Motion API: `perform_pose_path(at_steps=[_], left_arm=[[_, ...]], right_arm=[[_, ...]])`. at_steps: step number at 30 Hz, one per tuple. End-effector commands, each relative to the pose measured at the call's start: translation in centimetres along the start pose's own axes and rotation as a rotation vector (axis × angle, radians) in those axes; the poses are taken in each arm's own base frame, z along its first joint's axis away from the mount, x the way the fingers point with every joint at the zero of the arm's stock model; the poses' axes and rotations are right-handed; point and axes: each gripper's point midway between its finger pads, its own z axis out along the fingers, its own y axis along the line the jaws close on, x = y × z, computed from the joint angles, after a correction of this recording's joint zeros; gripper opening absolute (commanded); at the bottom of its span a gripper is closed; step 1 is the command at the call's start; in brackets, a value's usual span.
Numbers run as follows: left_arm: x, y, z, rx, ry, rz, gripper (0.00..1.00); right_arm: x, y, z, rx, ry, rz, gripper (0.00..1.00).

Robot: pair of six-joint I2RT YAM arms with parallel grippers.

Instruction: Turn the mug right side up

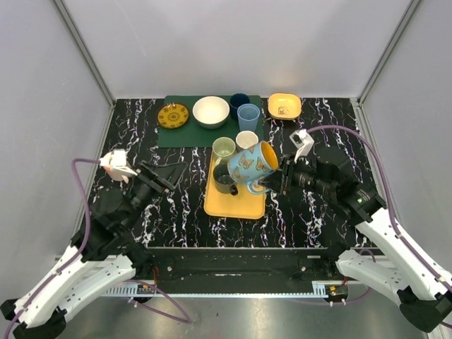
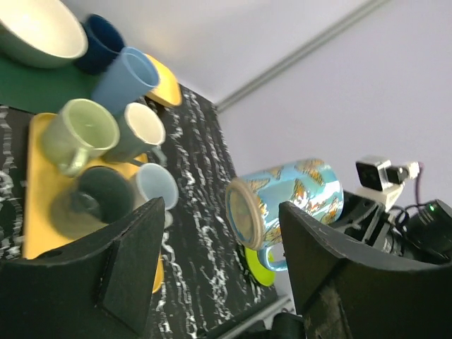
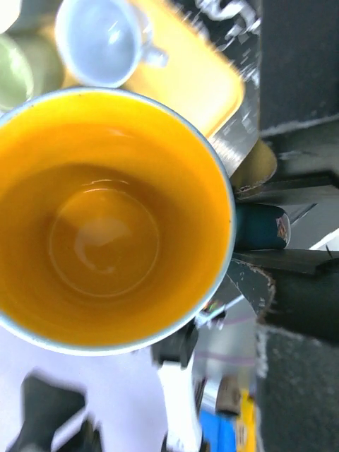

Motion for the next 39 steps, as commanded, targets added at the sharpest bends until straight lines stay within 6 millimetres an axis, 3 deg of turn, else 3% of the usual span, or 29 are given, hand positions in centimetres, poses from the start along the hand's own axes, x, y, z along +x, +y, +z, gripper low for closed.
perform_pose_path(at_steps=[1,10,28,39], left_arm=[[-1.6,4.5,-1.8,-0.176,-0.094,0.089,0.68],[-1.2,6.7,-2.7,-0.269,-0.066,0.139,0.68],[-0.5,9.2,-4.0,-0.338,-0.050,0.179,0.68],[-0.5,10.6,-4.9,-0.376,-0.062,0.194,0.68]], right_arm=[[0.3,-2.4,-2.1,0.163,0.019,-0.168,0.00],[6.1,-4.7,0.4,0.321,0.188,-0.284,0.00],[9.8,-10.2,6.3,0.540,0.242,-0.340,0.00],[10.5,-13.6,7.3,0.675,0.215,-0.411,0.00]])
